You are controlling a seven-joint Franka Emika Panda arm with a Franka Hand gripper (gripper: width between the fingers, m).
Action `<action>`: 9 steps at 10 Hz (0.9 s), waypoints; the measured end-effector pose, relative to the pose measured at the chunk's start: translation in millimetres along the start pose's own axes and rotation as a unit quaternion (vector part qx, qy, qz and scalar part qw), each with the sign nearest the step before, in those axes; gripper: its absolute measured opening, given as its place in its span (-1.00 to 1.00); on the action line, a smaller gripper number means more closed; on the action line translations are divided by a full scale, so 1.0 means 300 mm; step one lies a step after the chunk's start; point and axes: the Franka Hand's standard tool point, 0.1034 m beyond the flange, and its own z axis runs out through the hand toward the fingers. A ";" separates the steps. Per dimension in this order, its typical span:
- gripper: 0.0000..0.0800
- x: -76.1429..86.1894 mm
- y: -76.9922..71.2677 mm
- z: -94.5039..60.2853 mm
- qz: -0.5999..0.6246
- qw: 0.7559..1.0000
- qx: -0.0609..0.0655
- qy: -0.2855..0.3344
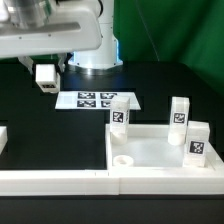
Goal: Assemble square table
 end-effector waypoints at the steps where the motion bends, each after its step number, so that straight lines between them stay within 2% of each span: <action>1: -0.27 0.001 0.013 0.013 0.002 0.999 -0.007 0.040; 2: -0.27 -0.004 0.021 0.016 0.004 0.998 -0.013 0.065; 4: -0.27 0.024 0.027 0.009 0.015 0.992 -0.025 0.124; 5: -0.27 0.052 -0.048 0.014 0.024 0.989 -0.026 0.141; 6: -0.27 0.098 -0.112 -0.008 0.031 0.985 -0.022 0.170; 8: -0.27 0.201 -0.284 -0.065 0.075 0.967 0.003 0.242; 9: -0.27 0.237 -0.358 -0.077 0.089 0.955 0.007 0.282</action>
Offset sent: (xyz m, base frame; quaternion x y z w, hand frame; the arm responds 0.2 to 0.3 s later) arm 0.0000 0.0000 0.0000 0.0000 0.1938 0.0000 0.9810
